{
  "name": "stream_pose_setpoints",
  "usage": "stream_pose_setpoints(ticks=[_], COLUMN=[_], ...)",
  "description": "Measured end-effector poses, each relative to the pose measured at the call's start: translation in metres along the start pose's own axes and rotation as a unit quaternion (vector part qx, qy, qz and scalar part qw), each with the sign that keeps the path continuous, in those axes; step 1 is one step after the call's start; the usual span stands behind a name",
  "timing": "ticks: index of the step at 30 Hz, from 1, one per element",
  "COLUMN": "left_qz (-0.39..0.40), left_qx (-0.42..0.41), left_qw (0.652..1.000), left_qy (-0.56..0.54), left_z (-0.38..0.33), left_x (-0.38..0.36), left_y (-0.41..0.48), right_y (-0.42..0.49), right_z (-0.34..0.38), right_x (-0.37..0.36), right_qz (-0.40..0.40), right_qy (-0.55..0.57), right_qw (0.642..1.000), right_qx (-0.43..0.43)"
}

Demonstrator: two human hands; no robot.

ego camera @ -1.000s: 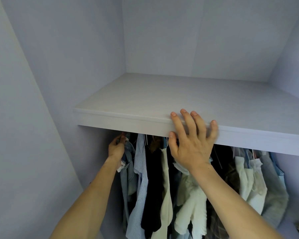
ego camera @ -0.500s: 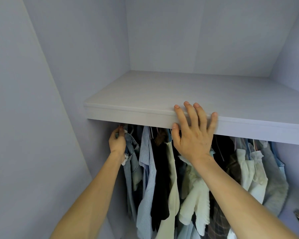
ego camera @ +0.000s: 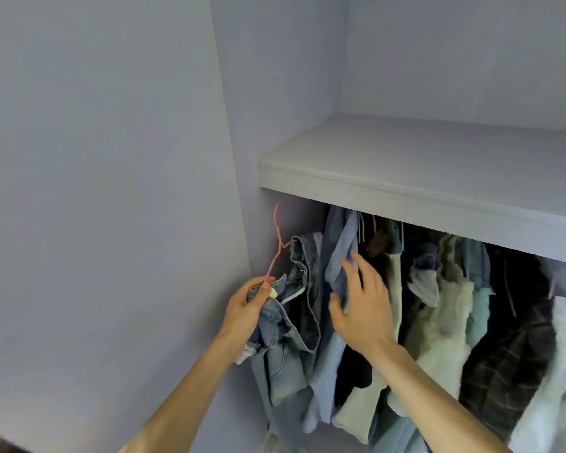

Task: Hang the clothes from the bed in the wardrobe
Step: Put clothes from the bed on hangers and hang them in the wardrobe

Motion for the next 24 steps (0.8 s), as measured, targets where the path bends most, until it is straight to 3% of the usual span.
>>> stream_pose_setpoints(ticks=[5, 9, 15, 19, 24], left_qz=[0.029, 0.014, -0.041, -0.120, -0.211], left_qx=[0.024, 0.065, 0.113, 0.137, 0.202], left_qw=[0.997, 0.990, 0.977, 0.965, 0.918], left_qy=[0.063, 0.128, 0.177, 0.188, 0.270], left_z=[-0.004, -0.003, 0.017, 0.029, 0.027], left_x=[0.041, 0.079, 0.126, 0.157, 0.204], left_y=[-0.073, -0.145, -0.259, -0.351, -0.458], right_y=[-0.010, -0.013, -0.074, -0.141, -0.212], right_z=[0.025, 0.077, 0.161, 0.231, 0.315], right_x=[-0.041, -0.059, -0.076, -0.067, -0.036], right_qz=[0.120, 0.237, 0.304, 0.313, 0.251], right_qy=[0.204, 0.206, 0.204, 0.272, 0.294], right_qw=[0.971, 0.947, 0.906, 0.856, 0.852], right_qx=[-0.026, 0.073, 0.211, 0.309, 0.355])
Point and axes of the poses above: each hand's wrist, its own y-axis towards the middle knuckle, its own x-axis out of the back of the hand, z = x × y, the point moved 8 cm from there along y, towards the middle knuckle, and after that the axes turned 2 degrees about x, right-handed, at the moved point
